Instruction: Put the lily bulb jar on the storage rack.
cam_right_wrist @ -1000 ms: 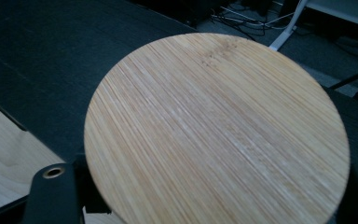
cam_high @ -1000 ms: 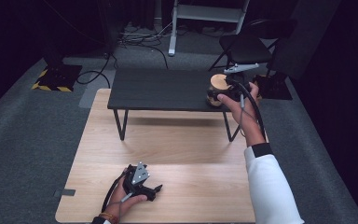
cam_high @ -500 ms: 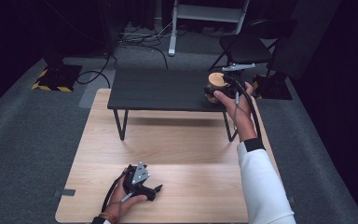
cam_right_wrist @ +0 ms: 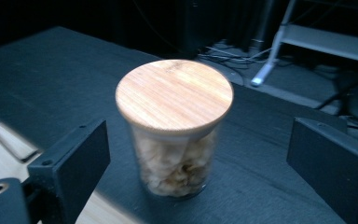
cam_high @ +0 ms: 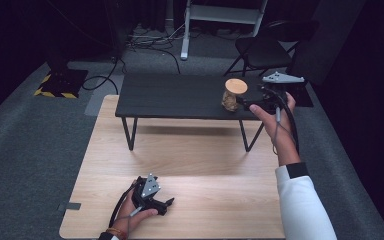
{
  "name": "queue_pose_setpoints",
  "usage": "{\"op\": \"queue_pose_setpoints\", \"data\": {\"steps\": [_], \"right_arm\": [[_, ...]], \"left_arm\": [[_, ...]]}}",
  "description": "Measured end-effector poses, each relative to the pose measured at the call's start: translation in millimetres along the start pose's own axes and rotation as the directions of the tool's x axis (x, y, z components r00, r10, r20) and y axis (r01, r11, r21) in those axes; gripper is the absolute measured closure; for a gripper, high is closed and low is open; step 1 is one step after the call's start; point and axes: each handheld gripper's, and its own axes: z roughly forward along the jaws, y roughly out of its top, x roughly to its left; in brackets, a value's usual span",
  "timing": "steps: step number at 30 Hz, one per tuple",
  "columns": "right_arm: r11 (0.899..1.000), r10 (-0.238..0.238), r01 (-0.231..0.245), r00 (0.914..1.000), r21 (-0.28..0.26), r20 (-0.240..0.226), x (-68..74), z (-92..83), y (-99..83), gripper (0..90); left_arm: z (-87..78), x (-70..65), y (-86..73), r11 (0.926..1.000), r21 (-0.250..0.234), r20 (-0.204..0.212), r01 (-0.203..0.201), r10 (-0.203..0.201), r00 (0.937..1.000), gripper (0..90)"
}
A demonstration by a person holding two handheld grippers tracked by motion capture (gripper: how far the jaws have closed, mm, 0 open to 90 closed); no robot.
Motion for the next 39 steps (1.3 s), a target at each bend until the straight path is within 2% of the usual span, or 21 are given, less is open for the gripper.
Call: {"op": "queue_pose_setpoints", "data": {"steps": [2, 3, 6, 7, 10, 12, 17, 19, 20, 22, 25, 27, 28, 31, 33, 34, 35, 37, 38, 39], "right_arm": [[1.0, -0.002, 0.002, 1.0, 0.012, -0.004, -1.1, -0.4, 0.6, 5.6], [1.0, -0.016, 0.015, 0.9997, 0.01, 0.019, 3.5, -4.5, -1.2, 5.6], [1.0, -0.016, 0.016, 0.9994, 0.0, 0.03, 5.0, -11.1, -4.4, 5.6], [1.0, -0.017, 0.017, 0.9993, -0.022, 0.033, 4.9, -19.7, -11.1, 5.6], [0.999, -0.038, 0.039, 0.9982, -0.026, 0.047, 7.5, -32.6, -20.0, 5.6], [0.999, -0.033, 0.035, 0.9984, -0.035, 0.046, 7.7, -40.5, -28.8, 5.6], [0.998, -0.042, 0.044, 0.9984, -0.043, 0.038, 7.2, -50.7, -43.6, 5.6], [0.998, -0.048, 0.05, 0.9975, -0.039, 0.051, 11.3, -54.7, -50.0, 5.6], [0.998, -0.055, 0.057, 0.9974, -0.036, 0.046, 13.3, -58.0, -59.8, 5.6], [0.997, -0.063, 0.065, 0.9967, -0.034, 0.051, 15.4, -59.5, -64.3, 5.6], [0.996, -0.071, 0.073, 0.9965, -0.054, 0.044, 19.1, -65.8, -88.5, 5.5], [0.995, -0.079, 0.083, 0.9951, -0.055, 0.058, 23.4, -67.9, -104.5, 5.4], [0.995, -0.079, 0.083, 0.9951, -0.055, 0.058, 23.4, -67.9, -104.5, 5.4], [0.995, -0.092, 0.094, 0.9941, -0.044, 0.058, 25.8, -70.2, -123.9, 5.4], [0.994, -0.093, 0.096, 0.9943, -0.059, 0.053, 26.2, -72.4, -140.3, 5.4], [0.994, -0.091, 0.094, 0.9948, -0.058, 0.047, 26.9, -74.2, -154.6, 5.4], [0.994, -0.091, 0.094, 0.9948, -0.058, 0.047, 26.9, -74.2, -154.6, 5.4], [0.993, -0.101, 0.103, 0.9944, -0.061, 0.03, 26.3, -75.5, -169.8, 5.4], [0.992, -0.106, 0.108, 0.994, -0.06, 0.023, 27.0, -75.9, -183.4, 5.4], [0.992, -0.106, 0.108, 0.994, -0.06, 0.023, 27.0, -75.9, -183.4, 5.4]], "left_arm": [[0.0, 0.0, -0.1, 1.0, 0.0, 0.0, 0.0, 0.0, 1.0, 0.9], [0.0, -0.1, -0.1, 1.0, 0.0, -0.001, 0.0, 0.0, 1.0, 1.0], [0.0, -0.1, 0.0, 1.0, 0.0, -0.001, 0.0, 0.0, 1.0, 0.9], [0.0, -0.1, 0.0, 1.0, 0.0, -0.001, 0.0, 0.0, 1.0, 0.9], [0.0, -0.1, -0.1, 1.0, 0.0, -0.001, 0.0, 0.0, 1.0, 1.0], [0.0, -0.1, 0.0, 1.0, 0.0, -0.001, 0.0, 0.0, 1.0, 0.9], [0.0, -0.1, 0.0, 1.0, 0.0, -0.001, 0.0, 0.0, 1.0, 0.9], [0.0, -0.2, 0.0, 1.0, 0.0, -0.001, 0.0, 0.0, 1.0, 0.9], [0.0, -0.2, 0.0, 1.0, 0.0, -0.001, 0.0, 0.0, 1.0, 0.9], [0.0, -0.2, 0.0, 1.0, 0.0, -0.001, 0.0, 0.0, 1.0, 1.0], [0.0, -0.2, 0.0, 1.0, 0.0, -0.001, 0.0, 0.0, 1.0, 0.9], [0.0, -0.2, 0.0, 1.0, 0.0, -0.001, 0.0, 0.0, 1.0, 0.9], [0.0, -0.2, 0.0, 1.0, 0.0, -0.001, 0.0, 0.0, 1.0, 0.9], [-0.1, -0.2, 0.0, 1.0, 0.0, -0.001, 0.0, 0.0, 1.0, 0.9], [0.0, -0.2, 0.0, 1.0, 0.0, -0.001, 0.0, 0.0, 1.0, 0.9], [0.0, -0.2, 0.0, 1.0, 0.0, -0.001, 0.0, 0.0, 1.0, 0.9], [0.0, -0.2, 0.0, 1.0, 0.0, -0.001, 0.0, 0.0, 1.0, 0.9], [0.0, -0.2, 0.0, 1.0, 0.0, -0.001, 0.0, 0.0, 1.0, 0.9], [0.0, -0.2, 0.0, 1.0, 0.0, -0.001, 0.0, 0.0, 1.0, 1.0], [0.0, -0.2, 0.0, 1.0, 0.0, -0.001, 0.0, 0.0, 1.0, 0.9]]}}
